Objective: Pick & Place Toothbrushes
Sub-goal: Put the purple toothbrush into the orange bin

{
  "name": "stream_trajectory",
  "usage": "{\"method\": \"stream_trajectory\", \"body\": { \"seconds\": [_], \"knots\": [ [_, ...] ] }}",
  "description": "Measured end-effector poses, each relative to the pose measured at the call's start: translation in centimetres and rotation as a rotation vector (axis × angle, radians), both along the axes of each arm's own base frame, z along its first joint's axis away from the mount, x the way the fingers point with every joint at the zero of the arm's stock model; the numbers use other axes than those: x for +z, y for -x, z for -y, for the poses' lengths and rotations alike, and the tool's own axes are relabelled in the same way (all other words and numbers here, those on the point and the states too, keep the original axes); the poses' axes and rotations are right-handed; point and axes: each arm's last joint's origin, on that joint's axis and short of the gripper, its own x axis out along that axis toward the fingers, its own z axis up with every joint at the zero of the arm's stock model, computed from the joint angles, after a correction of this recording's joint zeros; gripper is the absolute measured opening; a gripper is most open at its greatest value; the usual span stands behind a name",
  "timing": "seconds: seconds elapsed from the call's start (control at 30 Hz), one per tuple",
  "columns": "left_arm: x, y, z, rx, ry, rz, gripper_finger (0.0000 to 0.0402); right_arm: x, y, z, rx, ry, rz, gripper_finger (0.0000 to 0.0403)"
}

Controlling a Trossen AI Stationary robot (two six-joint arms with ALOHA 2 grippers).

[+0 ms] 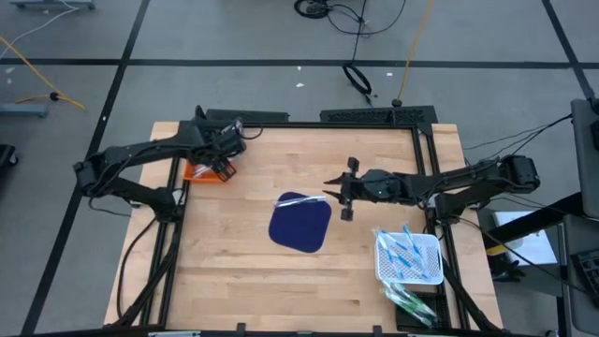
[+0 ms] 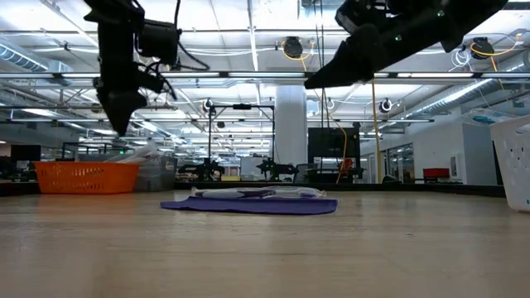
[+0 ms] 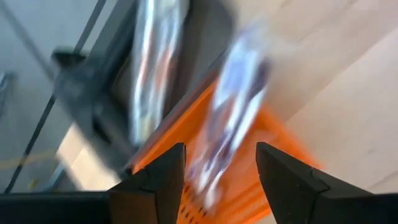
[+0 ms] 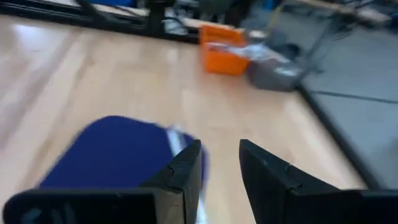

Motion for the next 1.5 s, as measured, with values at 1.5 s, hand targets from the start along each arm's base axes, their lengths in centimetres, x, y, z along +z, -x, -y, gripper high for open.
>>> {"method": "stream_trajectory", "body": {
  "seconds": [1.5],
  "knots": [
    [2.0, -7.2, 6.8, -0.532, 0.04, 0.556, 0.0182, -12.0, -3.3, 3.2, -0.041, -0.057, -0.372, 0.01]
  ]
}}
